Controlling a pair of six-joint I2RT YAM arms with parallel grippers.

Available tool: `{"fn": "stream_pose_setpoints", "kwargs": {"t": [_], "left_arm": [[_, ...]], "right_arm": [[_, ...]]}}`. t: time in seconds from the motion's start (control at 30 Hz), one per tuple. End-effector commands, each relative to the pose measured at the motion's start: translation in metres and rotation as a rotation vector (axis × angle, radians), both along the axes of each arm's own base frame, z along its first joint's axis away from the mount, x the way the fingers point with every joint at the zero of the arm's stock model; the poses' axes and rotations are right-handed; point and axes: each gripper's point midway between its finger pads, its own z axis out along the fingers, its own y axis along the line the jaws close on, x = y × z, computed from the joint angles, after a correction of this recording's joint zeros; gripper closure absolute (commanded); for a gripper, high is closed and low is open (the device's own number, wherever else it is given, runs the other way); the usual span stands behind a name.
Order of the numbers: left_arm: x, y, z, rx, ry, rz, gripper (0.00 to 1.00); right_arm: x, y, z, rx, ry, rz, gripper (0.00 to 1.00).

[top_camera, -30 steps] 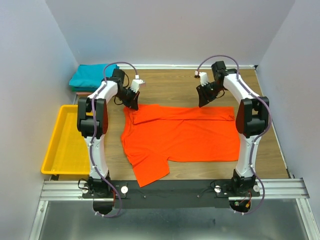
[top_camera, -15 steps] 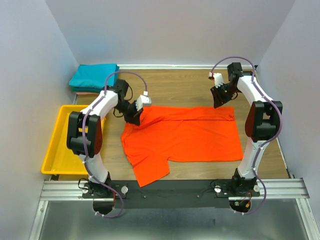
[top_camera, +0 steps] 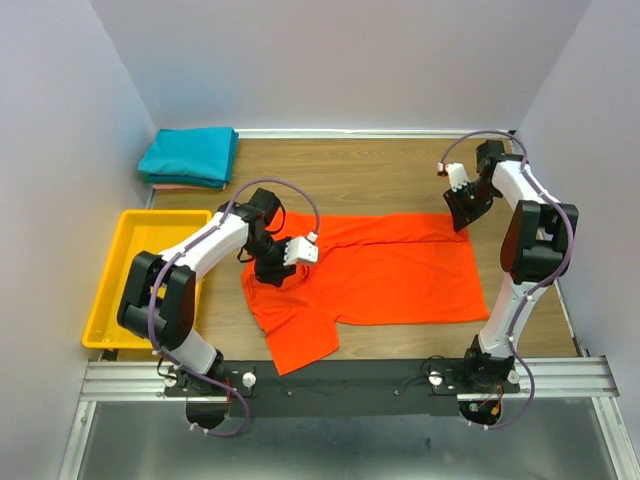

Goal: Fold and stack the t-shirts
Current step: Fold the tshirt

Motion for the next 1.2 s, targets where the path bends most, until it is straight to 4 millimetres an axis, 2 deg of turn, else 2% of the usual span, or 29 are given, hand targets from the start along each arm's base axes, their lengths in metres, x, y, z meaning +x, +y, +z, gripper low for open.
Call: {"fn": "stream_pose_setpoints", "kwargs": {"t": [0.0,0.07,0.1,0.2,0.27,0.3,0.33,0.47,0.6,0.63,0.73,0.77,0.83,0.93,1.1,1.17], "left_arm": [[0.038,-0.005,0.021,-0.012,-0.114,0.03,0.47],[0.053,-0.016,0.032,-0.076,-0.087,0.11,0.48],[0.067,-0.023,0.036,-0.101,-0.081,0.142,0.48],[0.093,-0.037,0.036,-0.156,0.001,0.25,0.49],[0.095,-0.048,0.036,-0.205,0.084,0.28,0.48],[0.099,-0.054,0.039,-0.222,0.098,0.286,0.45],[0.1,-0.056,0.029,-0.222,0.139,0.298,0.44],[0.106,-0.067,0.017,-0.248,0.209,0.343,0.44],[0.1,-0.076,0.011,-0.281,0.286,0.347,0.44],[0.094,-0.078,0.004,-0.27,0.315,0.345,0.45],[0.081,-0.083,-0.005,-0.248,0.345,0.316,0.52],[0.078,-0.085,-0.006,-0.249,0.343,0.295,0.59],[0.067,-0.089,-0.005,-0.232,0.343,0.261,0.68],[0.056,-0.092,-0.006,-0.207,0.325,0.208,0.74],[0.037,-0.095,-0.012,-0.139,0.274,0.126,0.81],[0.032,-0.093,-0.014,-0.104,0.232,0.101,0.8]], "right_arm": [[-0.005,-0.001,0.006,-0.025,-0.011,0.036,0.6],[-0.006,-0.002,0.003,-0.029,-0.004,0.033,0.61],[-0.006,-0.003,0.001,-0.031,0.002,0.034,0.61],[-0.009,-0.002,-0.005,-0.028,0.018,0.034,0.6],[-0.01,-0.002,-0.007,-0.027,0.027,0.028,0.59],[-0.009,-0.002,-0.007,-0.028,0.025,0.027,0.59],[-0.009,-0.003,-0.008,-0.034,0.027,0.028,0.6],[-0.011,-0.005,-0.005,-0.043,0.025,0.028,0.61],[-0.012,-0.005,0.006,-0.05,0.0,0.031,0.64],[-0.012,-0.006,0.007,-0.053,-0.004,0.035,0.67],[-0.013,-0.008,0.015,-0.06,-0.023,0.039,0.71],[-0.013,-0.008,0.018,-0.061,-0.028,0.042,0.73],[-0.013,-0.008,0.024,-0.06,-0.044,0.048,0.76],[-0.013,-0.009,0.029,-0.063,-0.053,0.056,0.8],[-0.009,-0.008,0.033,-0.056,-0.056,0.059,0.8],[0.0,-0.004,0.037,-0.03,-0.072,0.042,0.75]]}}
